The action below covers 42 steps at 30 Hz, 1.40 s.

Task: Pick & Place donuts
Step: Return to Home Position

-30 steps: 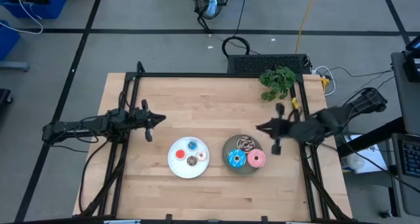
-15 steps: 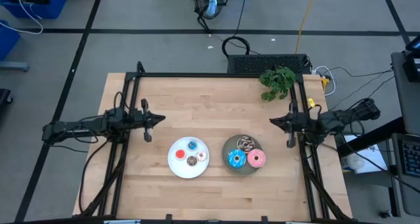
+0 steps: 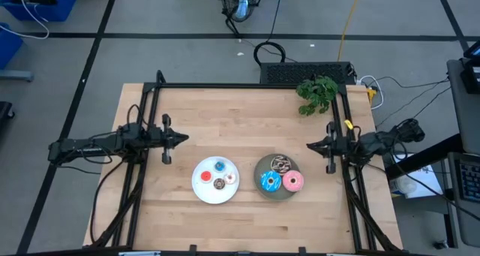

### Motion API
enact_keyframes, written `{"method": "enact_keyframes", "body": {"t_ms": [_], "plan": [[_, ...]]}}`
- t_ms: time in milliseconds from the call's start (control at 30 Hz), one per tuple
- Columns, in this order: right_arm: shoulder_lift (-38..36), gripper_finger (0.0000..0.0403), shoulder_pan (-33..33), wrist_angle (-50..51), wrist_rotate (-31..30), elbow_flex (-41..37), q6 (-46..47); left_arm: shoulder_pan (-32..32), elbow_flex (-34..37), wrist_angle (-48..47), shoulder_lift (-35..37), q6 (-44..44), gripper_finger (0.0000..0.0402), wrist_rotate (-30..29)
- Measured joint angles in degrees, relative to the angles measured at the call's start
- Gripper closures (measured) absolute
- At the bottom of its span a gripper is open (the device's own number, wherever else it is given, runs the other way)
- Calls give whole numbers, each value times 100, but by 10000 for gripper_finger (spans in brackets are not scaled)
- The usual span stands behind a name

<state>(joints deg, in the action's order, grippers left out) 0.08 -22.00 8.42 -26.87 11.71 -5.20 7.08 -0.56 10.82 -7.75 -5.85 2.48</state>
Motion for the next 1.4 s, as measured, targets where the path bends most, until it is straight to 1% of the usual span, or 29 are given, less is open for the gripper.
{"method": "enact_keyframes", "body": {"t_ms": [100, 233, 333, 433, 500, 600, 700, 867, 900, 1000, 1400], "plan": [[0, 403, 98, 33, -11, -11, -95, 3, 0, 27, 0, -85, 399, -3], [0, 403, 432, -2, 32, -12, -148, 5, -2, 41, 0, -203, 399, -331], [1, 403, 751, -105, 435, -130, 7, 51, -2, 86, 0, -197, 398, -472], [2, 403, 1055, -139, 476, -354, 320, 146, -2, 82, 0, -171, 399, -496], [5, 403, 1225, -226, 696, -460, 452, 187, -2, 72, 0, -221, 399, -381], [3, 403, 1394, -590, 1135, -625, 513, 190, -2, 100, 0, -316, 397, 128], [2, 403, 1491, -937, 1412, -781, 383, 196, -2, 114, 0, -342, 399, 179], [10, 403, 1703, -1039, 1393, -1047, 341, 196, -7, 6, 0, -433, 395, 155], [16, 403, 1749, -1124, 1477, -1071, 340, 196, -7, -13, 0, -442, 396, 154], [25, 403, 1843, -1123, 1666, -1072, 315, 196, -7, -75, 0, -453, 398, 153], [20, 403, 1937, -1163, 1659, -1082, 299, 196, -7, -710, 0, -702, 399, 179]]}}
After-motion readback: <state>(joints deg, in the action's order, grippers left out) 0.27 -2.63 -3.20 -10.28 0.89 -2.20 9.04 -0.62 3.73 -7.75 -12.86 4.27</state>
